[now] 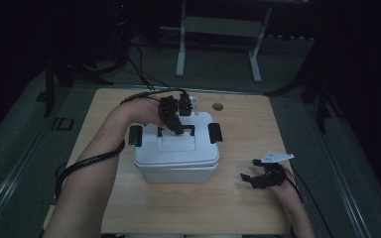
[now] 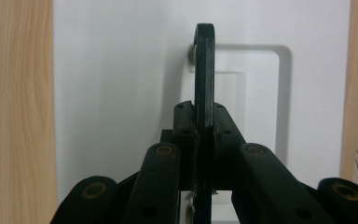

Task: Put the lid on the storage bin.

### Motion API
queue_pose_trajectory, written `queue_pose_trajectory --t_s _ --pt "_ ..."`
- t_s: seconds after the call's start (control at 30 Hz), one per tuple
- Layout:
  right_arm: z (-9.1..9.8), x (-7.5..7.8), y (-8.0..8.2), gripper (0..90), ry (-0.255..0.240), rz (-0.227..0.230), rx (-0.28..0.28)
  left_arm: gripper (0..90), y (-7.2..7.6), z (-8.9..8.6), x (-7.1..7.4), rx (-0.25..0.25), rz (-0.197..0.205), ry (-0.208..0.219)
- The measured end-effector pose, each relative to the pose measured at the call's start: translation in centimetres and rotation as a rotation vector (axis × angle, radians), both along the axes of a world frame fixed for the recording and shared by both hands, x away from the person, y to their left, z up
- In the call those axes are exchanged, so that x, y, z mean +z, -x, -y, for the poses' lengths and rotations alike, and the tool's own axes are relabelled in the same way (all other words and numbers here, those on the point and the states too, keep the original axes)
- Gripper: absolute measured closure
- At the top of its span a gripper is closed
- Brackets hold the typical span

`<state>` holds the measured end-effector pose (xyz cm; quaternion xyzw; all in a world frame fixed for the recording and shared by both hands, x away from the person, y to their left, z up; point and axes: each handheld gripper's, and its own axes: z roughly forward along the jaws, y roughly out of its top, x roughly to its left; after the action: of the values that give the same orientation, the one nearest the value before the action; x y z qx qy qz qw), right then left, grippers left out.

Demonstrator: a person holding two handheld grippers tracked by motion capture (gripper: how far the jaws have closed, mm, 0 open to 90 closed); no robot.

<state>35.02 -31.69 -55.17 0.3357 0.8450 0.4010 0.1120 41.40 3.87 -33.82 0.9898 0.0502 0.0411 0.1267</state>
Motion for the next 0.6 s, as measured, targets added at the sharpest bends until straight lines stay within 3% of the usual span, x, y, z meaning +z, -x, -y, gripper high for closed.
queue_pose_trajectory --t_s 0.3,0.6 --pt "-0.1 -0.2 0.0 12.6 0.006 -0.004 0.002 83.5 -0.1 1.0 -1.3 -0.028 -0.009 -0.021" --pt "-0.1 -0.2 0.0 12.8 0.003 -0.005 0.003 83.5 -0.2 0.7 -2.0 -0.024 -0.005 -0.019"
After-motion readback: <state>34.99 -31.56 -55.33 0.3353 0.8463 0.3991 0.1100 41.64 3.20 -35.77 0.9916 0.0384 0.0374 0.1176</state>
